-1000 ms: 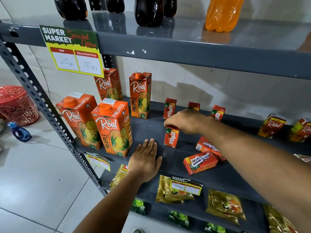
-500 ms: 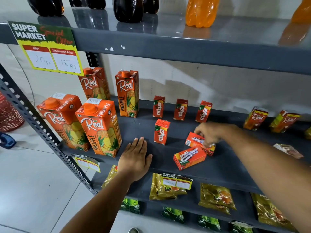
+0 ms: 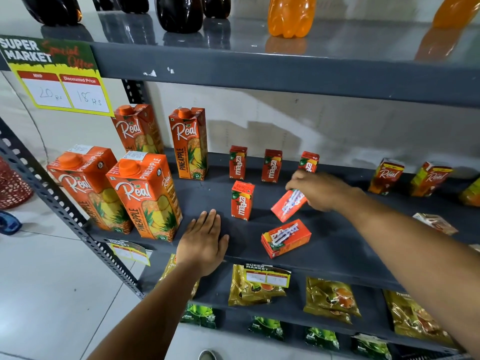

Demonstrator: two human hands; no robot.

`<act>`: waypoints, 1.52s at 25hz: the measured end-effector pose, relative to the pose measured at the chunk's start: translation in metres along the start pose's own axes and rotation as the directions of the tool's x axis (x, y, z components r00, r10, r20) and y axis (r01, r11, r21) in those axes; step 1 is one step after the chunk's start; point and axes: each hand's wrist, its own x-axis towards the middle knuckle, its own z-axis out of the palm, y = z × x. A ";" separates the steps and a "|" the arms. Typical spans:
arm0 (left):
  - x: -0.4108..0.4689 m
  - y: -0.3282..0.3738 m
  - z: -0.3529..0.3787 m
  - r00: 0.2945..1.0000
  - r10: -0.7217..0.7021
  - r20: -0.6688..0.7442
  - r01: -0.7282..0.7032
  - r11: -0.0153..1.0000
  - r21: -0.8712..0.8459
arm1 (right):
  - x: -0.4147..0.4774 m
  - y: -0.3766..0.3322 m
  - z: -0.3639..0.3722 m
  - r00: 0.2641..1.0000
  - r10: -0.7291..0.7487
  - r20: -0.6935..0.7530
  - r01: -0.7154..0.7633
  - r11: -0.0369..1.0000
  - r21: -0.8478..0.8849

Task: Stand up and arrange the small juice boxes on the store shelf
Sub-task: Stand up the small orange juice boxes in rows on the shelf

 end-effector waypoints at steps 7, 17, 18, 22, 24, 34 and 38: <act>-0.002 0.000 -0.001 1.000 -0.009 -0.005 0.009 1.000 -0.007 | 0.012 -0.025 -0.020 0.939 -0.341 -0.035 0.334 0.934 -0.129; 0.000 0.000 0.003 1.000 -0.003 -0.003 0.003 1.000 0.007 | 0.006 -0.025 -0.040 0.942 -0.332 0.054 0.336 0.928 -0.159; 0.000 0.000 0.003 1.000 -0.002 -0.004 0.002 1.000 0.008 | 0.007 -0.027 -0.039 0.968 -0.243 0.060 0.249 0.963 -0.106; -0.001 -0.001 0.002 1.000 -0.003 -0.009 0.003 1.000 0.010 | 0.016 -0.052 -0.035 0.970 0.201 0.135 -0.206 0.978 0.027; -0.001 -0.001 0.002 1.000 0.001 -0.008 0.000 1.000 0.011 | 0.021 -0.062 -0.034 0.950 0.290 0.120 -0.293 0.956 0.012; 0.001 0.001 0.004 1.000 0.009 -0.027 -0.009 1.000 0.000 | -0.039 -0.047 -0.037 0.978 0.055 -0.199 0.005 0.957 0.289; -0.001 0.001 0.004 1.000 0.010 -0.028 -0.010 1.000 0.002 | -0.063 -0.078 0.018 0.973 -0.179 0.143 0.151 0.971 0.187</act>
